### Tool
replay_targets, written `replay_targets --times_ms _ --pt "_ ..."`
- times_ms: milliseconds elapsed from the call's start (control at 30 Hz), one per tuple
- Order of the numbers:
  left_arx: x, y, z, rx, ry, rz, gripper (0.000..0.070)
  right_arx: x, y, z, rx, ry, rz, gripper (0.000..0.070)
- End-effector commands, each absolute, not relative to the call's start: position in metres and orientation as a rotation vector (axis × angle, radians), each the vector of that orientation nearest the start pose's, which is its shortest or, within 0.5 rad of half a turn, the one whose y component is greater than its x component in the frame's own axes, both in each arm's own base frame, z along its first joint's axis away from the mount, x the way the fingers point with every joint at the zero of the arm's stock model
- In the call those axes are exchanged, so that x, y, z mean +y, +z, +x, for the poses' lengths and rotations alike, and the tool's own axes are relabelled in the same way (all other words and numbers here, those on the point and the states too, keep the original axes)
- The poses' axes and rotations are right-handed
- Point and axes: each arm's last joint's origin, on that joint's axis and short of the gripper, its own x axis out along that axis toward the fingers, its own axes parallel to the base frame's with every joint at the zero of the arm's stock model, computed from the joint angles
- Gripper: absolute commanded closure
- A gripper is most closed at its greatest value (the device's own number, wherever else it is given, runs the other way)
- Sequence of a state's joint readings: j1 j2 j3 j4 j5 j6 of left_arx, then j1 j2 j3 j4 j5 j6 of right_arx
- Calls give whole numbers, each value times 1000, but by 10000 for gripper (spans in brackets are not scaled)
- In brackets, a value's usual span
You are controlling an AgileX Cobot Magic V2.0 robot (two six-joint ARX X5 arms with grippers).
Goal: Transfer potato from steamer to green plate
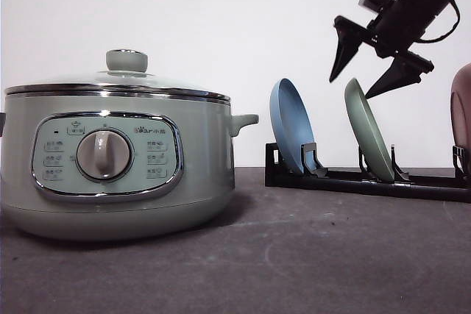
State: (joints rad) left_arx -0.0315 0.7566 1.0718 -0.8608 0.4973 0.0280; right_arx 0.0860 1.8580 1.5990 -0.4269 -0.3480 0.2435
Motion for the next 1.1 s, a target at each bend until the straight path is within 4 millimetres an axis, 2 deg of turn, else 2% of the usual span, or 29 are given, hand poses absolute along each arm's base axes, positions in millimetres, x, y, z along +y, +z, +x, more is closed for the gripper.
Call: replay_targets --times_ms 0,100,167,500,633,700,900,1067 --pt "-18 376 121 504 -533 -87 63 48 294 424 707 322 322 369" --pt "-18 376 121 504 -533 -87 63 48 295 425 691 324 321 467" --pt "-18 376 122 503 -533 -87 63 48 295 425 691 324 321 498" --pt "-18 376 122 501 -533 -87 63 52 295 424 708 361 331 516" --pt "-18 376 122 501 -533 -87 63 54 295 424 709 364 329 655" --pt "-18 376 122 501 -533 -87 63 54 294 424 709 361 329 694" --pt "-18 376 122 501 -533 -87 63 54 296 424 703 356 351 696" --pt "-18 376 122 500 -533 -86 63 55 316 419 652 394 351 696"
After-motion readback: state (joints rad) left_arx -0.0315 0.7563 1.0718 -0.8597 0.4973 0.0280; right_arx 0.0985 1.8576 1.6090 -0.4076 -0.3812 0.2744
